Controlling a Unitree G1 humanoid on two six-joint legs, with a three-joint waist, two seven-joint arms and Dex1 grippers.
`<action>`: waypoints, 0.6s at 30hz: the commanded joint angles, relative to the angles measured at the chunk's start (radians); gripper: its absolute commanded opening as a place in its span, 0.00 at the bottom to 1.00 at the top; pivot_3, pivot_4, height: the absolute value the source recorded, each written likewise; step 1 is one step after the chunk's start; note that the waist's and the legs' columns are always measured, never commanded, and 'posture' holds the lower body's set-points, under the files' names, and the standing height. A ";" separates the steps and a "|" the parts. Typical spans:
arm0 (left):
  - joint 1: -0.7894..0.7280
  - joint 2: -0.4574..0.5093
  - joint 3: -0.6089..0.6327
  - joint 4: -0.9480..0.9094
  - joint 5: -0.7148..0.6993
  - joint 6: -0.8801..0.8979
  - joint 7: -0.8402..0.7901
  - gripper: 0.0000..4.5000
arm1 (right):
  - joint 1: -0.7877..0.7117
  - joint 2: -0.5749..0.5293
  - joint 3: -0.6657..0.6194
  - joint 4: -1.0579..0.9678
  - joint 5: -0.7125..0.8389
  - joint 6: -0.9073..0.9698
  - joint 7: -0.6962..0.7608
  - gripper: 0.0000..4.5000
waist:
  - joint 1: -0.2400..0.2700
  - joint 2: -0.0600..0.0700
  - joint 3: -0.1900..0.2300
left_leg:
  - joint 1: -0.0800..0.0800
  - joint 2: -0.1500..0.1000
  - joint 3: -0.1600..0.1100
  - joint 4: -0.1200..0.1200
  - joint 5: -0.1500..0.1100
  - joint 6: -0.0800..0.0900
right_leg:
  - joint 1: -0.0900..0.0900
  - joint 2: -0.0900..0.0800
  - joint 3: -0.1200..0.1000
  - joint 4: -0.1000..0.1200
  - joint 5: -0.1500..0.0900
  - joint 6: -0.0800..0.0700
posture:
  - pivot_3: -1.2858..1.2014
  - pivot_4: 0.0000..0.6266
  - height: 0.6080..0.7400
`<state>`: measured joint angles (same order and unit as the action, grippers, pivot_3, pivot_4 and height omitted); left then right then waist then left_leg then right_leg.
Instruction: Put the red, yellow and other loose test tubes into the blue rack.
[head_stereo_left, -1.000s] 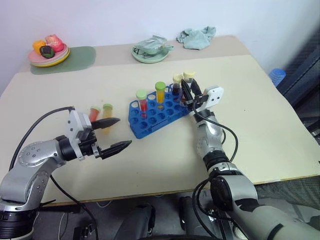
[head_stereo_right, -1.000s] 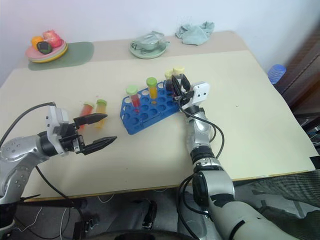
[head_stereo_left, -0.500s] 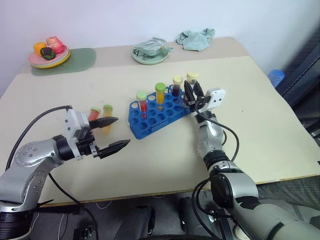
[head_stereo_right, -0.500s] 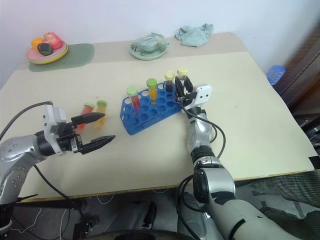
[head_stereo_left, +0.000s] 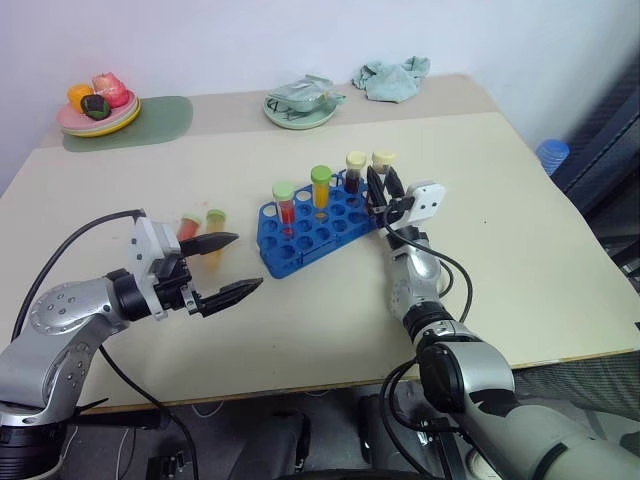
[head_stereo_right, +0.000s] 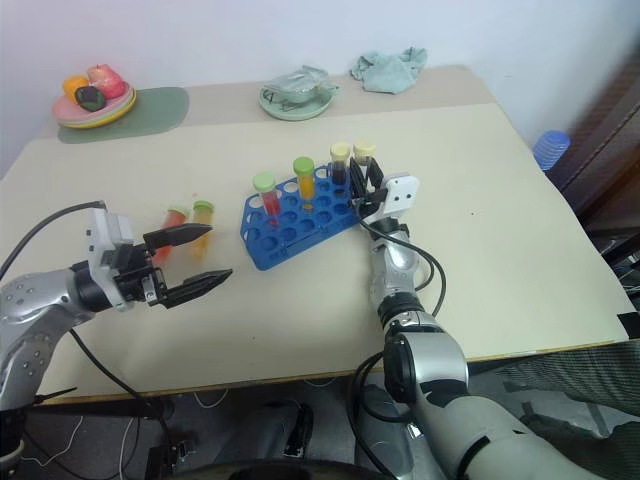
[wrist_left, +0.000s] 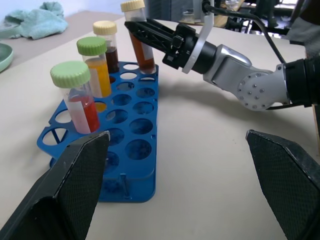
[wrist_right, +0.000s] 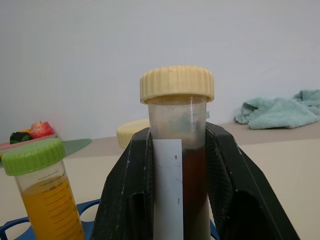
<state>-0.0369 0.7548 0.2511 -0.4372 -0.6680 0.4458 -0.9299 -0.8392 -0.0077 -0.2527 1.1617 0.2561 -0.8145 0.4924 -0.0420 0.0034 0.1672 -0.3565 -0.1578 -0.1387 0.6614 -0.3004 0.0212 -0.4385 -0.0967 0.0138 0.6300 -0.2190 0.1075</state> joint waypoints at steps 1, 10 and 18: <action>-0.006 0.007 0.024 -0.044 -0.025 0.009 0.012 1.00 | 0.031 0.003 0.000 0.011 -0.022 -0.031 -0.021 0.40 | 0.000 0.000 0.000 | 0.000 0.000 0.000 0.000 0.000 0.000 | 0.000 0.000 0.000 0.000 0.000 0.000 | 0.52 0.24 1.00; -0.002 -0.043 0.058 -0.031 -0.079 0.044 0.087 1.00 | 0.066 -0.023 0.098 -0.234 -0.125 0.008 -0.112 0.81 | 0.000 0.000 0.000 | -0.001 0.000 0.001 0.000 0.000 0.000 | -0.002 0.000 0.001 0.000 0.000 0.000 | 0.52 0.24 1.00; -0.100 -0.147 0.151 -0.009 -0.224 0.182 0.379 1.00 | 0.265 -0.223 0.224 -0.994 -0.048 0.656 0.023 0.81 | 0.012 0.000 0.001 | -0.003 0.000 0.001 0.000 0.000 0.000 | -0.004 0.000 0.002 0.001 0.000 0.000 | 0.52 0.24 1.00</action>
<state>-0.1152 0.6117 0.3491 -0.4442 -0.8622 0.6154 -0.6134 -0.5852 -0.1969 -0.0380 0.3028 0.1658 -0.2996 0.4773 -0.0301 0.0037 0.1678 -0.3592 -0.1577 -0.1379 0.6613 -0.3004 0.0210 -0.4420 -0.0964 0.0156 0.6307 -0.2191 0.1078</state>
